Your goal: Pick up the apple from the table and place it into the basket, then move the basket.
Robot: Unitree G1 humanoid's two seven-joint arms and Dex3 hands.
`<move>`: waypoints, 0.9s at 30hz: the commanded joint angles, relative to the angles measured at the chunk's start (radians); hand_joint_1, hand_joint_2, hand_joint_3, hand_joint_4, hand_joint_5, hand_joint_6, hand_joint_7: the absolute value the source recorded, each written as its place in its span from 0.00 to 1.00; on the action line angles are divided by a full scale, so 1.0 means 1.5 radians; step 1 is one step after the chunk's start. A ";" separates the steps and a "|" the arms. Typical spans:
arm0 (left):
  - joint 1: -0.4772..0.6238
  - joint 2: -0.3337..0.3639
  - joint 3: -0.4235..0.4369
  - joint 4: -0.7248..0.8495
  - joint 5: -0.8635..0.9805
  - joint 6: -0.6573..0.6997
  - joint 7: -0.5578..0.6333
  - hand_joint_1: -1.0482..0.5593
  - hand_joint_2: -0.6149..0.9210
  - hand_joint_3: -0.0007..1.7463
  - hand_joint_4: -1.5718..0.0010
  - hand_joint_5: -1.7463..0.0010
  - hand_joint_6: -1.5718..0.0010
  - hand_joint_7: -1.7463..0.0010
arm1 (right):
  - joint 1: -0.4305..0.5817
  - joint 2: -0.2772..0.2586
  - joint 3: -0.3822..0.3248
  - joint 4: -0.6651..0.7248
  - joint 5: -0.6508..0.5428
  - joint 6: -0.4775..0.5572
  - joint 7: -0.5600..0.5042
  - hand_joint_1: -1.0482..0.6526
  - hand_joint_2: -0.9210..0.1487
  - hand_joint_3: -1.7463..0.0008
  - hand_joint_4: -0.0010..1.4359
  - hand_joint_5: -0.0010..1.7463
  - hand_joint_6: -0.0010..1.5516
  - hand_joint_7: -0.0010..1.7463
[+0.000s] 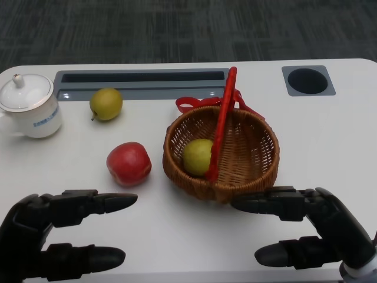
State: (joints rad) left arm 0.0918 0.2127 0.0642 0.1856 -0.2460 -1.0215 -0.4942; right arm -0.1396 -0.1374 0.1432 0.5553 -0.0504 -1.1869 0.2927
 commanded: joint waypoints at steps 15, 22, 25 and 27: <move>-0.007 0.013 -0.015 0.018 -0.031 -0.017 -0.010 0.45 0.90 0.00 0.31 0.98 0.37 0.99 | 0.038 0.000 -0.003 -0.038 0.004 0.023 -0.021 0.37 0.02 1.00 0.68 0.00 0.57 0.00; 0.007 0.009 -0.013 0.009 -0.017 -0.019 -0.002 0.45 0.89 0.00 0.31 0.99 0.37 0.99 | 0.049 -0.008 0.013 -0.055 0.034 0.050 -0.001 0.36 0.04 1.00 0.66 0.00 0.55 0.00; 0.009 0.009 -0.011 0.007 -0.012 -0.021 0.001 0.44 0.89 0.00 0.31 0.99 0.36 0.99 | 0.051 -0.009 0.012 -0.059 0.035 0.056 0.002 0.36 0.04 1.00 0.66 0.00 0.55 0.00; 0.010 0.010 -0.010 0.006 -0.009 -0.021 0.002 0.44 0.89 0.00 0.31 0.99 0.37 0.99 | 0.052 -0.009 0.011 -0.064 0.034 0.059 0.003 0.35 0.04 1.00 0.65 0.00 0.55 0.00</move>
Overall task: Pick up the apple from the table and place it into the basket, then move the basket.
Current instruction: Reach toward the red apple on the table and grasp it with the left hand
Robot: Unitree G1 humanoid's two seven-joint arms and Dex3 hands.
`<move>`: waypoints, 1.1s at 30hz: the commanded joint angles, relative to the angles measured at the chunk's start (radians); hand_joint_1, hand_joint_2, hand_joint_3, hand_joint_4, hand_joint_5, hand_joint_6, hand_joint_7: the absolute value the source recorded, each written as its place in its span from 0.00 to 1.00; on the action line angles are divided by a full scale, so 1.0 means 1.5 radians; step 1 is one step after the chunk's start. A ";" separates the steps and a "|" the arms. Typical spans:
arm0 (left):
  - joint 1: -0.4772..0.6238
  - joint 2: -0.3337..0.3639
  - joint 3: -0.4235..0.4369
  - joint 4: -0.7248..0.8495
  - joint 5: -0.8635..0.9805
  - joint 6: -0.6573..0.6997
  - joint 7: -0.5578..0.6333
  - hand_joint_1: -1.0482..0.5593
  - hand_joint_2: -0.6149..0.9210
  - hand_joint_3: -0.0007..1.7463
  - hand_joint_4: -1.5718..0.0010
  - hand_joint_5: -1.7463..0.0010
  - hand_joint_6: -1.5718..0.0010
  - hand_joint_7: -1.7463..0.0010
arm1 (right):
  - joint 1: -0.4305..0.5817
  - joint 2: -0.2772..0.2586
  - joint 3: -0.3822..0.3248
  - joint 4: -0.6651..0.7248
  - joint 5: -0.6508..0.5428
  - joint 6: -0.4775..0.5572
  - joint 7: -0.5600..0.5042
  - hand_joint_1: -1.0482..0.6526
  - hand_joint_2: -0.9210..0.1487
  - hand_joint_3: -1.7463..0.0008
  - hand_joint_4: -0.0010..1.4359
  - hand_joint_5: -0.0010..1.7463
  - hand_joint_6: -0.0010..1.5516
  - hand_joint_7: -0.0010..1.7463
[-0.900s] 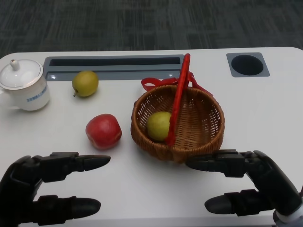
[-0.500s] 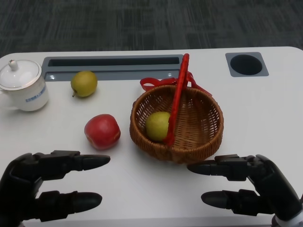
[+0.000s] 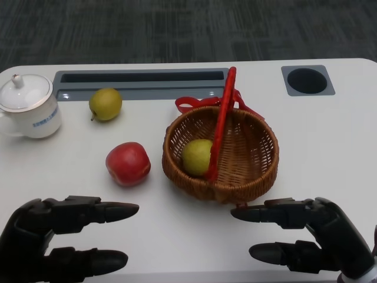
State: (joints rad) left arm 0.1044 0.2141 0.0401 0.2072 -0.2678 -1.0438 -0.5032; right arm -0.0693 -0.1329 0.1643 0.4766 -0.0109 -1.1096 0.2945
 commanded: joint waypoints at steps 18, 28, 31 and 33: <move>-0.149 0.028 0.092 0.122 0.376 0.004 0.229 0.18 0.90 0.00 0.77 0.99 0.81 0.99 | 0.002 -0.011 0.002 -0.018 0.010 0.018 0.012 0.35 0.04 1.00 0.65 0.00 0.55 0.00; -0.312 0.072 -0.006 0.408 0.615 0.018 0.511 0.20 0.90 0.00 0.75 0.99 0.79 0.99 | 0.002 -0.010 -0.002 -0.016 0.005 0.012 0.012 0.35 0.04 1.00 0.66 0.00 0.55 0.00; -0.363 0.077 -0.061 0.492 0.658 0.052 0.582 0.20 0.90 0.00 0.74 0.99 0.79 0.99 | 0.005 -0.012 -0.001 -0.019 0.007 0.012 0.014 0.35 0.04 1.00 0.66 0.00 0.55 0.00; -0.397 0.075 -0.096 0.548 0.673 0.073 0.619 0.21 0.89 0.00 0.74 0.99 0.78 0.99 | 0.006 -0.012 -0.002 -0.021 0.006 0.012 0.013 0.35 0.04 1.00 0.66 0.00 0.55 0.00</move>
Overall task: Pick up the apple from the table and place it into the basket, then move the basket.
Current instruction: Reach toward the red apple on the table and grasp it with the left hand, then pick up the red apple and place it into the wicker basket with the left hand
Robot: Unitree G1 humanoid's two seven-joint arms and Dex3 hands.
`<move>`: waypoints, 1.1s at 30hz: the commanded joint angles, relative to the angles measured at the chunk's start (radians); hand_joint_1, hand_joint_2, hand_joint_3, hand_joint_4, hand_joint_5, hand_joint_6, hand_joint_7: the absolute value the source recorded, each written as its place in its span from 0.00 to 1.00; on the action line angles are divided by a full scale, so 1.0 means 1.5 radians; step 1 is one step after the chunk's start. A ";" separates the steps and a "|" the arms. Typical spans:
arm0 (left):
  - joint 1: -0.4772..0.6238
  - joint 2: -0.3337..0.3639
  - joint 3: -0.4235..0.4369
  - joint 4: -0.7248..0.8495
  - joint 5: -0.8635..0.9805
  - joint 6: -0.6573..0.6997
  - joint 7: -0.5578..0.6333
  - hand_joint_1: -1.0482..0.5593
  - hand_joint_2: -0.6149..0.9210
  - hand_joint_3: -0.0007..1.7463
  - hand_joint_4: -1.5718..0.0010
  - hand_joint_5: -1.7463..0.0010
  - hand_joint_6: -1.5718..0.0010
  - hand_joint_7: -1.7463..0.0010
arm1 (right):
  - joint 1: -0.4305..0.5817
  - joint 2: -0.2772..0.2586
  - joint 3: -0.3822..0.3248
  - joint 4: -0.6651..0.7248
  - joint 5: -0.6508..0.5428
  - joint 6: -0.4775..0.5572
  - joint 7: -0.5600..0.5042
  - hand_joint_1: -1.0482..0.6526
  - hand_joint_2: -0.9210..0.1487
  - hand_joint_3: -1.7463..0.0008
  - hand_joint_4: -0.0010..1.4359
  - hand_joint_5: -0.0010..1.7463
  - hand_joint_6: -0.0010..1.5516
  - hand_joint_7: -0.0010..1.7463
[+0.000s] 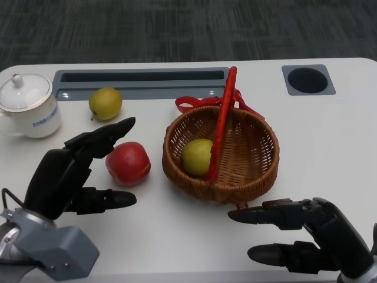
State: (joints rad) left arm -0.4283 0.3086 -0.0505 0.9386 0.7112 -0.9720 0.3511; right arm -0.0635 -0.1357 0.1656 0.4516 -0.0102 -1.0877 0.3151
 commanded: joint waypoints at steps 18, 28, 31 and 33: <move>-0.183 -0.047 -0.179 0.257 0.006 0.196 0.124 0.19 0.90 0.00 0.68 0.99 0.72 0.99 | 0.026 -0.015 -0.011 -0.029 0.001 -0.006 -0.007 0.35 0.03 1.00 0.68 0.00 0.56 0.00; -0.187 -0.068 -0.187 0.268 -0.029 0.244 0.076 0.27 0.86 0.00 0.64 0.99 0.67 0.99 | 0.035 -0.023 -0.015 -0.051 -0.004 0.000 -0.011 0.35 0.03 1.00 0.69 0.00 0.57 0.00; -0.187 -0.074 -0.191 0.269 -0.036 0.252 0.065 0.30 0.85 0.00 0.61 0.98 0.64 0.98 | 0.040 -0.030 -0.013 -0.061 0.006 0.005 -0.008 0.36 0.03 1.00 0.69 0.00 0.58 0.00; -0.188 -0.079 -0.193 0.271 -0.039 0.263 0.060 0.33 0.86 0.00 0.58 0.98 0.62 0.98 | 0.045 -0.034 -0.012 -0.069 0.011 0.007 -0.006 0.36 0.03 1.00 0.69 0.00 0.58 0.00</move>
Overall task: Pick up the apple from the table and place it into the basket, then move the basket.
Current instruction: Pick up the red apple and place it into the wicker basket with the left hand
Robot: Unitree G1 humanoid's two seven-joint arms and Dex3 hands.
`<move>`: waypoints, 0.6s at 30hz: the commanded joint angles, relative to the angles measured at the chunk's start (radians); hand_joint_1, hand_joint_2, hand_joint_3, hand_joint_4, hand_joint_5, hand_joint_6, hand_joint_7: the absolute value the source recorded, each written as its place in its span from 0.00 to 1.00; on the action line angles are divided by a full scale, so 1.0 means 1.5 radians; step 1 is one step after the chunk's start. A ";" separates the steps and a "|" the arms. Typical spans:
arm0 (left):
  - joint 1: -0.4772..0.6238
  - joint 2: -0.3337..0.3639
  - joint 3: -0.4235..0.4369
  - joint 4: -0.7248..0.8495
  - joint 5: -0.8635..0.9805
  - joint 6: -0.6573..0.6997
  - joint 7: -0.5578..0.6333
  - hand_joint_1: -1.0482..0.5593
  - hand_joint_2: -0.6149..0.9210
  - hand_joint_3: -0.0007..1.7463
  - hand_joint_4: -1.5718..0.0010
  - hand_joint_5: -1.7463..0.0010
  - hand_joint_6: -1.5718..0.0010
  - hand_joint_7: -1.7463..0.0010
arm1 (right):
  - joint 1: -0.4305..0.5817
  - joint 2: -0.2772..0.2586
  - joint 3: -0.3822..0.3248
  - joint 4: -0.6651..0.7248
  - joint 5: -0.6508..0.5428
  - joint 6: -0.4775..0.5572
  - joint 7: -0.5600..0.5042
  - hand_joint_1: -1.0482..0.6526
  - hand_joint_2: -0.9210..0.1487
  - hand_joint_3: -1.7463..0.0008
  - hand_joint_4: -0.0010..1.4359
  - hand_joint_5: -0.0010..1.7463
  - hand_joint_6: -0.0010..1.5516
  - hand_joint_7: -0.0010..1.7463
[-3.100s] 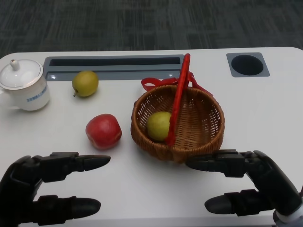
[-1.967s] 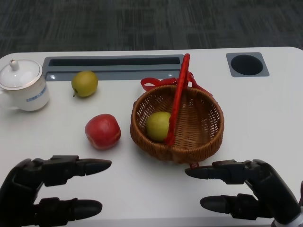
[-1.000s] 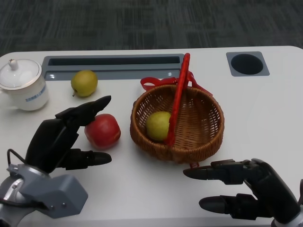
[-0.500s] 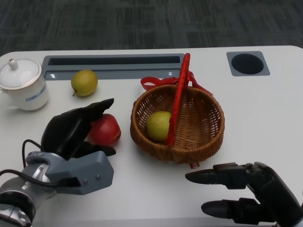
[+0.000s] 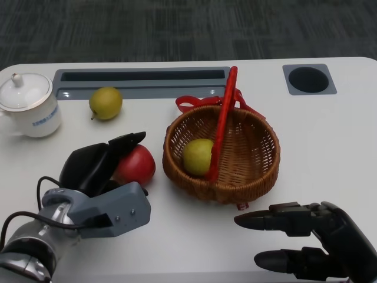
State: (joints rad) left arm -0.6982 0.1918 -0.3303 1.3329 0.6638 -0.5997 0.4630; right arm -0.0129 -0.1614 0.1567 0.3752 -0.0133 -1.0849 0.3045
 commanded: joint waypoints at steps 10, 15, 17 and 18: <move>-0.015 -0.007 -0.029 0.008 0.000 0.046 0.030 0.53 0.91 0.01 0.35 0.94 0.41 0.96 | 0.044 -0.025 -0.002 -0.059 0.033 0.013 0.004 0.37 0.02 1.00 0.70 0.00 0.58 0.00; -0.008 -0.012 -0.018 0.001 -0.017 0.027 0.064 0.59 0.93 0.00 0.24 0.95 0.32 0.97 | 0.052 -0.022 -0.001 -0.078 0.026 0.030 0.002 0.37 0.01 1.00 0.70 0.00 0.58 0.00; -0.005 -0.014 -0.009 -0.001 -0.028 0.020 0.076 0.60 0.93 0.00 0.23 0.95 0.32 0.97 | 0.053 -0.022 -0.002 -0.082 0.024 0.034 0.002 0.37 0.00 1.00 0.71 0.00 0.59 0.00; -0.003 -0.015 -0.004 -0.002 -0.034 0.016 0.081 0.60 0.93 0.00 0.23 0.96 0.32 0.98 | 0.053 -0.022 -0.002 -0.084 0.024 0.037 0.002 0.37 0.00 1.00 0.71 0.00 0.59 0.00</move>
State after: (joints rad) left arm -0.7128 0.1624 -0.3517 1.3361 0.6348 -0.5603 0.5508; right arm 0.0591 -0.1861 0.1607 0.2682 0.0139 -1.0388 0.3121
